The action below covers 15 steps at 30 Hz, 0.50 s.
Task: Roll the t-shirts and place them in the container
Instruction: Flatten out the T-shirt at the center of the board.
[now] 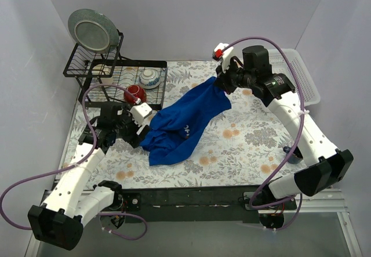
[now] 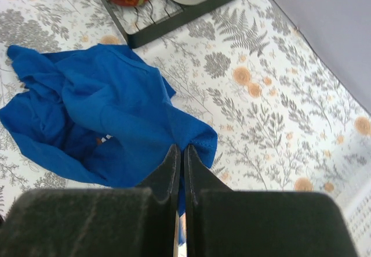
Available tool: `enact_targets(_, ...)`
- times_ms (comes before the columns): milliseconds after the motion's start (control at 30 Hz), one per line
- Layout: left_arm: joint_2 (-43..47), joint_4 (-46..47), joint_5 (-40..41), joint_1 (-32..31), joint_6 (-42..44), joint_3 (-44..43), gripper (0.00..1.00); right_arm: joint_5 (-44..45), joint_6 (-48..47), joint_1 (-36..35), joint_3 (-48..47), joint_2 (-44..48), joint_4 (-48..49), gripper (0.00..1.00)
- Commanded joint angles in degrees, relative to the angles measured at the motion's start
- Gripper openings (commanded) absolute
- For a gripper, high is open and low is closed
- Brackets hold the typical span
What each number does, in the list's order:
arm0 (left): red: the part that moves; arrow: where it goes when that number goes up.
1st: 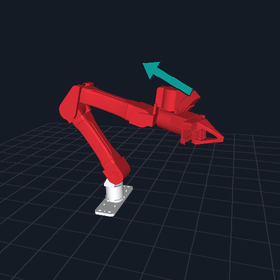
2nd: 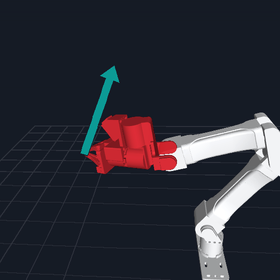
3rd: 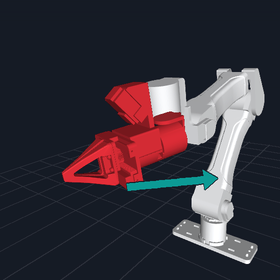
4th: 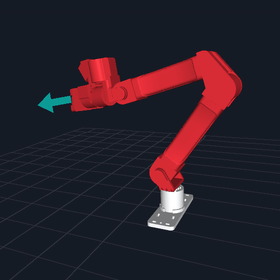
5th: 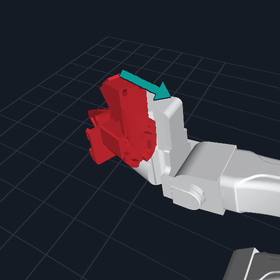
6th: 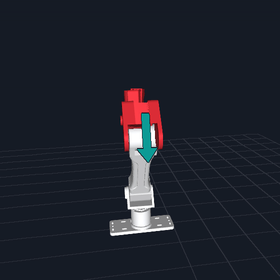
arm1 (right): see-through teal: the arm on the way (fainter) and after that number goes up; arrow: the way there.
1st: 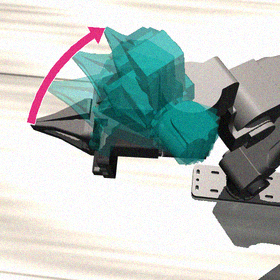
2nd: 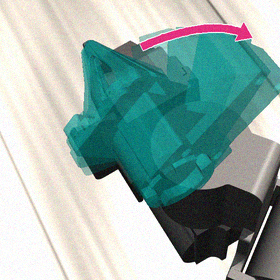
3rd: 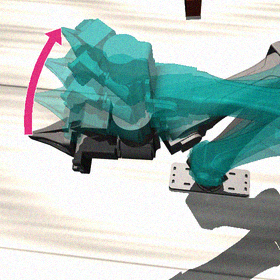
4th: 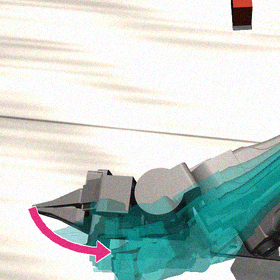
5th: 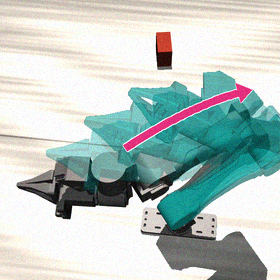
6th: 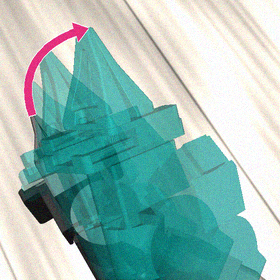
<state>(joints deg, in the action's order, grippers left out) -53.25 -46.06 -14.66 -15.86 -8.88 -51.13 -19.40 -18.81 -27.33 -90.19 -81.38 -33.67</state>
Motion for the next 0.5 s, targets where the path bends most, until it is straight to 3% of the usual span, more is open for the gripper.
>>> enact_targets(0, 1.4, 5.6, -5.4, 0.3, 0.9, 3.3, 0.73, 6.6, 2.6, 1.2, -1.9, 1.1, -3.9, 0.01)
enact_targets(200, -1.3, 17.0, -9.7, 0.2, -0.8, 11.9, 0.73, 13.7, -3.7, 6.1, 1.2, 3.4, -5.1, 0.01)
enact_targets(467, -12.6, 24.4, -5.1, 0.2, -3.9, 11.8, 0.73, 9.0, -2.5, 9.9, 2.9, 4.6, -4.7, 0.01)
